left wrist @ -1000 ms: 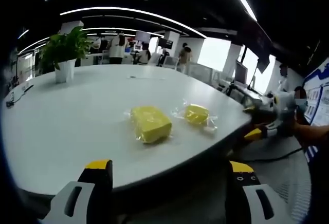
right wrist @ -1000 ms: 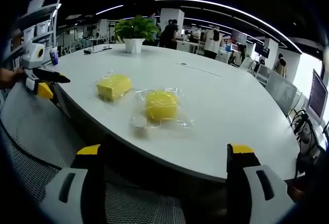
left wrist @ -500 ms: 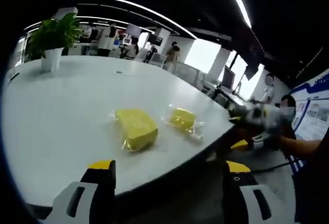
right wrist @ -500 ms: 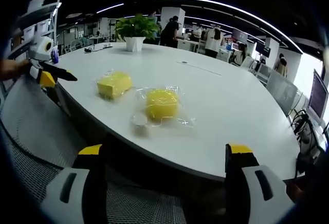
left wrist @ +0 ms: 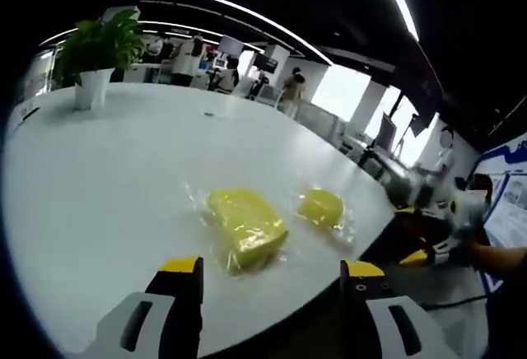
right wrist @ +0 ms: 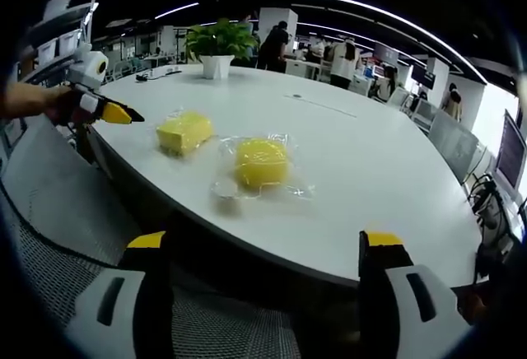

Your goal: Compare the silicone blocks by pressing each to a similar depth, holding the contact briefly, and releasing to observe deformation and rebound differences across the visible hardness samples.

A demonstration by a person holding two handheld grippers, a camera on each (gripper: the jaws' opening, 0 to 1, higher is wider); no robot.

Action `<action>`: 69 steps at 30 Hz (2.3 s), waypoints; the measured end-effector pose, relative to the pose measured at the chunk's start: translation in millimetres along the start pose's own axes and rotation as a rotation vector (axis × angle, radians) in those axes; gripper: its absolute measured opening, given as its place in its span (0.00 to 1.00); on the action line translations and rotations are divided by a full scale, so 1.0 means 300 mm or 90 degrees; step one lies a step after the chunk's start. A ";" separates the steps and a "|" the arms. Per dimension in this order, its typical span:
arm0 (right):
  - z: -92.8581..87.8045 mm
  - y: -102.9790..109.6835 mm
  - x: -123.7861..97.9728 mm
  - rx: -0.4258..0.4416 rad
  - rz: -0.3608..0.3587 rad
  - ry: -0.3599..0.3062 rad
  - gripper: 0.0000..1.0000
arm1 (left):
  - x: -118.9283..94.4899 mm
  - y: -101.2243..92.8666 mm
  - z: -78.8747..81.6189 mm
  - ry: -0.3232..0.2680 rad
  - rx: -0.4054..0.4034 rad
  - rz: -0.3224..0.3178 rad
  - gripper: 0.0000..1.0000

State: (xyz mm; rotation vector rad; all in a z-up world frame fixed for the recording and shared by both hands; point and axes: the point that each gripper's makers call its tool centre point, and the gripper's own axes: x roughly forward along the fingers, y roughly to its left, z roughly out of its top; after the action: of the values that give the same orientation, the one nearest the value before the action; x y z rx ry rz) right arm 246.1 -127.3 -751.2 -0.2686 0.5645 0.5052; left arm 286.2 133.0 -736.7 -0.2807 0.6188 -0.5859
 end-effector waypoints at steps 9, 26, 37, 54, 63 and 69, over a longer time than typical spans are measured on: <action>-0.006 -0.003 0.001 0.004 -0.003 0.005 0.87 | 0.083 0.084 0.051 0.016 0.011 0.026 0.64; -0.025 -0.005 0.006 0.001 -0.009 0.028 0.86 | 0.225 0.198 0.108 -0.026 -0.122 0.053 0.52; -0.033 0.000 0.008 -0.002 -0.005 0.038 0.81 | 0.256 0.231 0.129 -0.042 -0.202 0.038 0.30; -0.034 -0.006 0.008 0.000 -0.011 0.037 0.78 | 0.278 0.227 0.149 -0.073 -0.260 0.013 0.13; -0.035 -0.011 0.009 0.000 -0.015 0.039 0.77 | 0.297 0.223 0.144 -0.077 -0.285 0.003 0.03; -0.034 -0.010 0.010 0.000 -0.012 0.038 0.77 | 0.292 0.196 0.147 -0.062 -0.298 -0.013 0.00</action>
State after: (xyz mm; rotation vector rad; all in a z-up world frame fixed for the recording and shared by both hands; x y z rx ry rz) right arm 245.2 -132.5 -761.0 -0.2895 0.6196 0.4796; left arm 396.5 131.8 -766.9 -0.7511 0.6550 -0.4387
